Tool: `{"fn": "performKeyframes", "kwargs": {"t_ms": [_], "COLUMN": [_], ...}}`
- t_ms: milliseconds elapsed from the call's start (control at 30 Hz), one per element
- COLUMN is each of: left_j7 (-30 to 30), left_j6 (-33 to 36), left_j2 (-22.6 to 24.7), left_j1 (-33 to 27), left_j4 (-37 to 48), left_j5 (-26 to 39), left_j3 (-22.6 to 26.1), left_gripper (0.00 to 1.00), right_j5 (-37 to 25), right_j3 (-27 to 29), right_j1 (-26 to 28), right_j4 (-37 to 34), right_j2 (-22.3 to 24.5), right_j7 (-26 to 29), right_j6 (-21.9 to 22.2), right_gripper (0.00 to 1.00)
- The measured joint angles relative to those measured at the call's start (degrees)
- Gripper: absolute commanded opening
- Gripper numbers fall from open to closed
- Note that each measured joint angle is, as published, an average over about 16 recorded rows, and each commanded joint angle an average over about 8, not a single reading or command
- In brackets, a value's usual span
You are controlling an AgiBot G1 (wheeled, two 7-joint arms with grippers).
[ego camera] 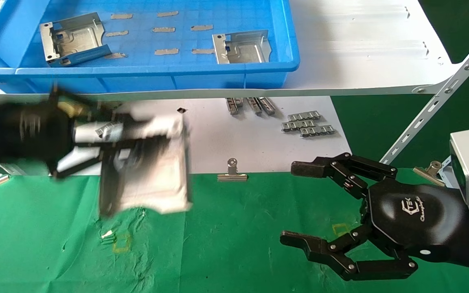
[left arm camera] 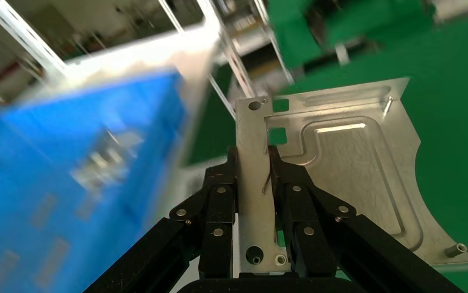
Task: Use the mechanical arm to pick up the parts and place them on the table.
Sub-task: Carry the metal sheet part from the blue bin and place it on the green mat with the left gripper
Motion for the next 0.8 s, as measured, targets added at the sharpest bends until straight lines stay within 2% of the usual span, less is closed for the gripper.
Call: {"fn": "performKeyframes", "kwargs": {"t_ms": [167,433,467,500,700,733,800], "left_j7": [7.51,20.17,21.39,22.47,27.45,28.09,29.22], "left_j6": [-1.22,-2.80,-3.00,-3.21,-4.59,-4.80,-5.18], "left_j2": [-1.49,1.01,1.47,1.92,4.48,4.83,5.48], "left_j1": [2.82,4.54,4.66,4.73,4.68,4.62,4.46], "left_j4": [2.62,13.07,14.35,15.58,21.92,22.78,24.39], "left_j5": [2.70,9.48,10.06,10.54,12.32,12.50,12.75], "left_j3": [3.93,7.92,8.23,8.49,9.44,9.53,9.63], "left_gripper": [0.00,0.00,0.05,0.14,0.89,0.97,1.00], "right_j5": [0.00,0.00,0.00,0.00,0.00,0.00,0.00], "right_j3": [0.00,0.00,0.00,0.00,0.00,0.00,0.00], "right_j1": [0.00,0.00,0.00,0.00,0.00,0.00,0.00], "right_j4": [0.00,0.00,0.00,0.00,0.00,0.00,0.00], "right_j2": [0.00,0.00,0.00,0.00,0.00,0.00,0.00], "right_j7": [0.00,0.00,0.00,0.00,0.00,0.00,0.00], "right_j6": [0.00,0.00,0.00,0.00,0.00,0.00,0.00], "right_gripper": [1.00,1.00,1.00,1.00,1.00,1.00,1.00]}}
